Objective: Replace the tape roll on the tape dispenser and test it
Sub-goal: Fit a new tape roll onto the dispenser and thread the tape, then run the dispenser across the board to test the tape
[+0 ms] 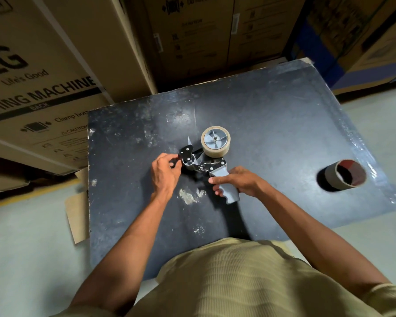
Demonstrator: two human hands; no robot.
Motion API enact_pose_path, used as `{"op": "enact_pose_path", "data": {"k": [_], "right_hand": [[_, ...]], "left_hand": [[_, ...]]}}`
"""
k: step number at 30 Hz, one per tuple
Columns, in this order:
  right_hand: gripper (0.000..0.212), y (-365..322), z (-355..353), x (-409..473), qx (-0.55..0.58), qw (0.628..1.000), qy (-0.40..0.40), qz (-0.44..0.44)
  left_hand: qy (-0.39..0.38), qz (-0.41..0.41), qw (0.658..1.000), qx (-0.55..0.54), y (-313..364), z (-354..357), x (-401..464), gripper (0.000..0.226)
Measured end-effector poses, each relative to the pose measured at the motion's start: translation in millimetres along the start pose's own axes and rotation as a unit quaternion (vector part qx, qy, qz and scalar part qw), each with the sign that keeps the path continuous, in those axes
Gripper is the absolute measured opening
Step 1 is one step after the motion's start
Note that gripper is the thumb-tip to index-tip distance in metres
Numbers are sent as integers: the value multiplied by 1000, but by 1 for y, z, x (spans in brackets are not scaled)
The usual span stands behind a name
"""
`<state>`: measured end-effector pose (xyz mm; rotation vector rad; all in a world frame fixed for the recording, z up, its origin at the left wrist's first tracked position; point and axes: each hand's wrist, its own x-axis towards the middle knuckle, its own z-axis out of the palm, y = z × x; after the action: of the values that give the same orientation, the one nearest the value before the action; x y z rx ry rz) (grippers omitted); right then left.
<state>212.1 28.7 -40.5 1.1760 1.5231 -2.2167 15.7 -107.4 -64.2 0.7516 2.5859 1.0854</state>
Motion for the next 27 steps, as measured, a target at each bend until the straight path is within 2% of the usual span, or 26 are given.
{"op": "enact_pose_path", "data": {"k": [3, 6, 10, 12, 14, 20, 24, 27], "right_hand": [[21, 7, 1, 1, 35, 997, -63, 24], [16, 12, 4, 5, 139, 983, -98, 75], [9, 14, 9, 7, 242, 959, -118, 89], [7, 14, 11, 6, 285, 947, -126, 84], [8, 13, 12, 4, 331, 931, -132, 80], [8, 11, 13, -6, 423, 897, -113, 57], [7, 9, 9, -18, 450, 889, -85, 23], [6, 10, 9, -27, 428, 903, -41, -5]], "left_hand": [[-20, -64, 996, -53, 8, 0, 3, 10], [-56, -135, 980, -136, 15, 5, 5, 9], [-88, -259, 896, -351, 19, 9, 1, 23], [-103, -276, 858, -422, 20, 4, -3, 31], [-103, -274, 841, -455, 19, 1, -6, 38], [-75, -263, 833, -481, 15, -2, -11, 41], [-67, -241, 884, -394, 13, -2, -21, 36], [-73, -196, 925, -317, 8, 3, -35, 32]]}}
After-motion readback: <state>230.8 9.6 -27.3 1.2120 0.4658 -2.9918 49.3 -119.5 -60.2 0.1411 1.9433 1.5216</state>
